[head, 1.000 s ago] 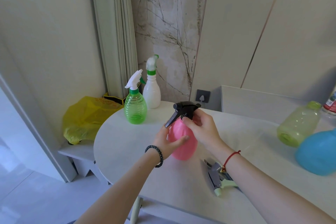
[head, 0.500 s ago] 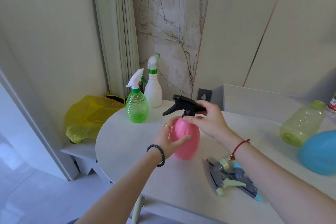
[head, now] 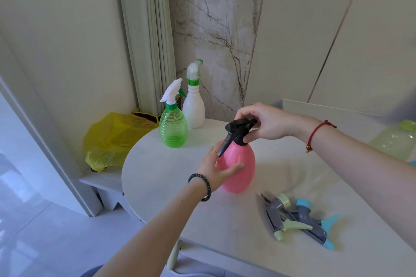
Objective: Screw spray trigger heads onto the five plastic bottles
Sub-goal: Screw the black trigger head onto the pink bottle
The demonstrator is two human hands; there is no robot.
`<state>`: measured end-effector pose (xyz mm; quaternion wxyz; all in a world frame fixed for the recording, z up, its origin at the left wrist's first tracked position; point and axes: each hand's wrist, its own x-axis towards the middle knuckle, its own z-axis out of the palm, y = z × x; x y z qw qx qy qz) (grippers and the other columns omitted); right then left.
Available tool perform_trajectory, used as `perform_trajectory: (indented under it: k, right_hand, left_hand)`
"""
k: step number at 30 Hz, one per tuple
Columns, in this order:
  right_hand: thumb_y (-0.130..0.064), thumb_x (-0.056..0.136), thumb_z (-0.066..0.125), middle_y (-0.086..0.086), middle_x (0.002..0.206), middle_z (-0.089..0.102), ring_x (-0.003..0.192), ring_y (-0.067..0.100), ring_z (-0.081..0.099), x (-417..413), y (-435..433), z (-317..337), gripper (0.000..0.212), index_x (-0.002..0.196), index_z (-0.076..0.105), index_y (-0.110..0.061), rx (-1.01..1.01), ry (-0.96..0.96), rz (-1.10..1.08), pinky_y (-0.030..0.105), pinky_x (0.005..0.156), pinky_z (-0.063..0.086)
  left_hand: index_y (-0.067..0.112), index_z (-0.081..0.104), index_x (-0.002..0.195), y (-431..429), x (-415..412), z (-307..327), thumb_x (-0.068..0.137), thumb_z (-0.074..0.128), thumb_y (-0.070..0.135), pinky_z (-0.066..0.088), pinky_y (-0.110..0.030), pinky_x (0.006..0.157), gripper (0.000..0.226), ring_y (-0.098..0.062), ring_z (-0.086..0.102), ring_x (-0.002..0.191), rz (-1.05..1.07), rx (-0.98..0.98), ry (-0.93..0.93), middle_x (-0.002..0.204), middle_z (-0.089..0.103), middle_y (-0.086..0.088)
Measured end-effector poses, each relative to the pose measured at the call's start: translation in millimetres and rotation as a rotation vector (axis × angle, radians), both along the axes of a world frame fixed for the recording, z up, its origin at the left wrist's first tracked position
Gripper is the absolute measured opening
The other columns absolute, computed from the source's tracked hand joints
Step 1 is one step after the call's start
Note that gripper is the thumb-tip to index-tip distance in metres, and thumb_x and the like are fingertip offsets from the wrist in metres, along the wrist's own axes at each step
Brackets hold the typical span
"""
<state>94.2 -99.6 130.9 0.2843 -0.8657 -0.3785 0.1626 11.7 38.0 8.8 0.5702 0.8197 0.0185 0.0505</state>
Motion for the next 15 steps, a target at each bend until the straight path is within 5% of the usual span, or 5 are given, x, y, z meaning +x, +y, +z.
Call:
perform_trajectory:
  k: [4,10,15]
  right_hand:
    - [0.003,0.071,0.070,-0.004,0.083,0.065,0.082,0.012,0.059,3,2,11,0.030,0.079,0.058,-0.023,-0.106,-0.029,0.031,0.018,0.072,0.045]
    - [-0.011,0.069,0.075,-0.006,0.067,0.061,0.062,0.009,0.056,-1,12,13,0.028,0.071,0.051,-0.025,-0.196,-0.108,-0.033,0.024,0.058,0.041]
    - [-0.023,0.066,0.075,0.005,0.067,0.069,0.055,0.010,0.061,-8,11,7,0.027,0.070,0.049,-0.017,-0.199,-0.156,-0.196,0.020,0.048,0.042]
  left_hand:
    - [0.035,0.036,0.127,0,2,-1,0.072,0.068,0.041,0.037,-0.033,0.098,0.065,-0.014,0.043,0.118,-0.021,0.018,-0.023,0.130,0.047,0.004]
    - [0.054,0.036,0.110,0,2,1,0.073,0.069,0.036,0.038,-0.029,0.090,0.053,-0.010,0.044,0.108,-0.036,-0.020,-0.042,0.118,0.047,0.016]
    - [0.039,0.037,0.124,-2,3,1,0.073,0.069,0.035,0.040,-0.034,0.097,0.060,-0.014,0.045,0.113,-0.043,-0.002,-0.055,0.129,0.047,0.004]
